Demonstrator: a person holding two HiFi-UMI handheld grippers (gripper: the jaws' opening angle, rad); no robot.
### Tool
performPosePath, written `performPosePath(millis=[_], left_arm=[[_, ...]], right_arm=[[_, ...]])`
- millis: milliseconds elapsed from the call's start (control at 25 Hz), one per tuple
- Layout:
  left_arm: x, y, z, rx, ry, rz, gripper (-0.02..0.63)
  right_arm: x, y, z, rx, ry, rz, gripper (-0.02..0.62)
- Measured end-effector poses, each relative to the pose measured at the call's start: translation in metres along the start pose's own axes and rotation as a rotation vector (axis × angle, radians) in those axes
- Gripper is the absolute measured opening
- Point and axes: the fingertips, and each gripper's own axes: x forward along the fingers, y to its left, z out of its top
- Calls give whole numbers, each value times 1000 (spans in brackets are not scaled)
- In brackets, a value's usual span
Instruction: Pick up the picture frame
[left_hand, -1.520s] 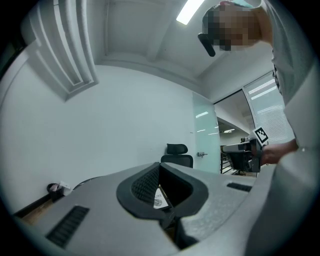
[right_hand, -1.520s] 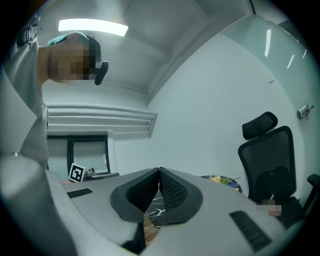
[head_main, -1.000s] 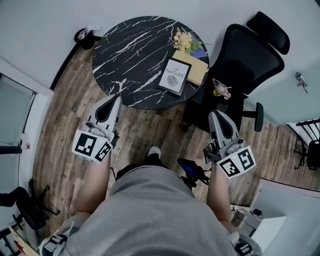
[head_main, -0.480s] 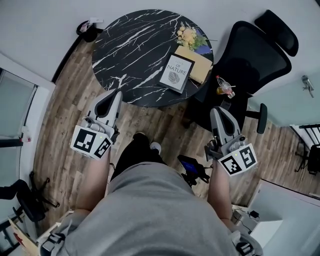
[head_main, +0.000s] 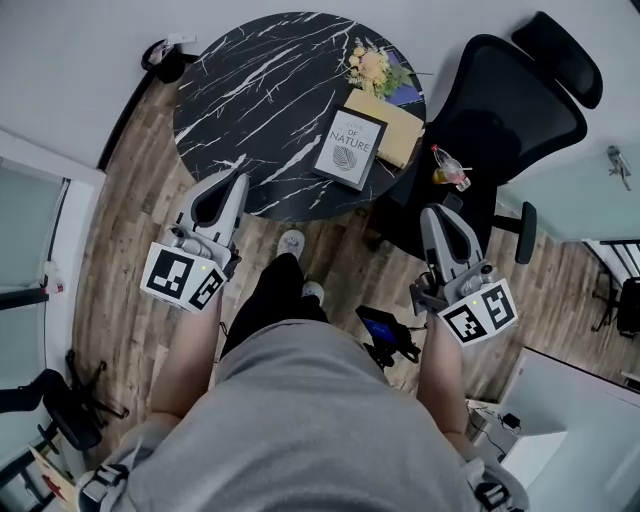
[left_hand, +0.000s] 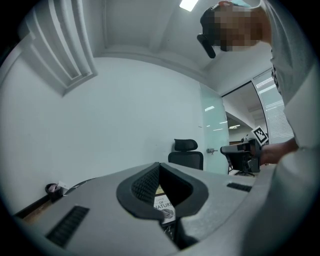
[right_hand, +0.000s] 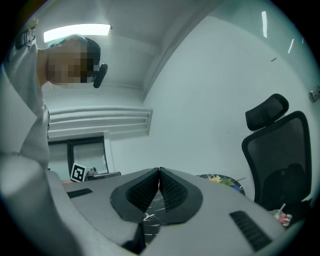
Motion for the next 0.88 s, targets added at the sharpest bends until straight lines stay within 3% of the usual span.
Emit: performPosePath(millis=[400, 880], left_arm=[[43, 30, 12, -7, -15, -50, 6], [107, 73, 31, -6, -36, -137, 6]], right_arm=[[36, -18, 12, -4, -16, -41, 26], [72, -47, 27, -11, -41, -156, 26]])
